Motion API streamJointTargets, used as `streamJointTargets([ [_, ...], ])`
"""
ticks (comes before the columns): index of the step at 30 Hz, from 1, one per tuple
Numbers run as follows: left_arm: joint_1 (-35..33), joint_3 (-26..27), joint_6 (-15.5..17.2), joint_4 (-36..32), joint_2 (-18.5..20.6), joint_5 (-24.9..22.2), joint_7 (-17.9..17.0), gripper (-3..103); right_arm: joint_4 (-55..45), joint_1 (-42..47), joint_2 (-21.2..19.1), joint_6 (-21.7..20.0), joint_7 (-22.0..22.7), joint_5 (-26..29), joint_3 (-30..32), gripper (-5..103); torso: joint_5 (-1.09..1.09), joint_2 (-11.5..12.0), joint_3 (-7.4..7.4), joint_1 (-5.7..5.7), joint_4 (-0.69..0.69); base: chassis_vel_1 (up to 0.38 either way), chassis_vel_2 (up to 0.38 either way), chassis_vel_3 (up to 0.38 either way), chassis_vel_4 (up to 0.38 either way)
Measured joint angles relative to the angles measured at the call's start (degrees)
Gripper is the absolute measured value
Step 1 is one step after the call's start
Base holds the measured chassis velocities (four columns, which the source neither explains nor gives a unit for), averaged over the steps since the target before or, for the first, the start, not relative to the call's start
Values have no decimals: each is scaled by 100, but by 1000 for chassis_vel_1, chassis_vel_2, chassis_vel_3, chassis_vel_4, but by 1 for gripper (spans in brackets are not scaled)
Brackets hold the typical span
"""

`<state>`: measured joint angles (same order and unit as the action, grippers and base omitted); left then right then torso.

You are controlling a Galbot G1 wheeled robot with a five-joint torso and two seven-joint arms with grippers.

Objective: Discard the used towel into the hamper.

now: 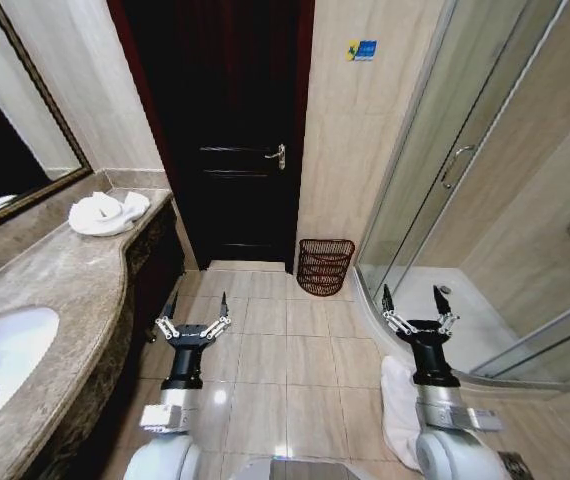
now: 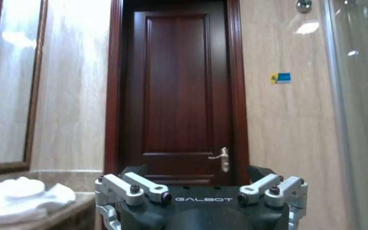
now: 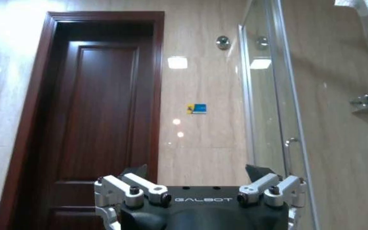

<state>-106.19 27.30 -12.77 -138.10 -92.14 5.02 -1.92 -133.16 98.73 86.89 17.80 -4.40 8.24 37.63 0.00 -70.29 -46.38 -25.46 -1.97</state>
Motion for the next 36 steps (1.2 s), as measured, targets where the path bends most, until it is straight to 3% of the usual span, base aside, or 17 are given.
streamJointTargets([
  [2, -41, -62, -32, -16, 0, -8, 93, 100, 2, 34, 10, 52, -165, 2, 14, 100, 0, 0, 0, 0, 0, 0, 0, 0, 0],
  [15, -14, -135, -62, 22, 0, -27, 104, 101, 7, 20, 19, 39, -195, -17, -41, 100, 0, 0, 0, 0, 0, 0, 0, 0, 0],
  [19, 9, -164, -51, 45, 0, -47, 42, 97, 29, -16, 15, 20, -195, -23, -70, 100, 0, 0, 0, 0, 0, 0, 0, 0, 0],
  [30, 71, -175, 46, 69, 0, -55, -203, 100, 46, -58, -4, 6, -206, 2, -85, 100, 0, 0, 0, 0, 0, 0, 0, 0, 0],
  [36, 95, -181, 40, 97, 0, 28, -172, 100, -2, -50, -33, 9, -207, 7, -91, 100, 0, 0, 1, 3, 0, -35, 24, 37, -38],
])
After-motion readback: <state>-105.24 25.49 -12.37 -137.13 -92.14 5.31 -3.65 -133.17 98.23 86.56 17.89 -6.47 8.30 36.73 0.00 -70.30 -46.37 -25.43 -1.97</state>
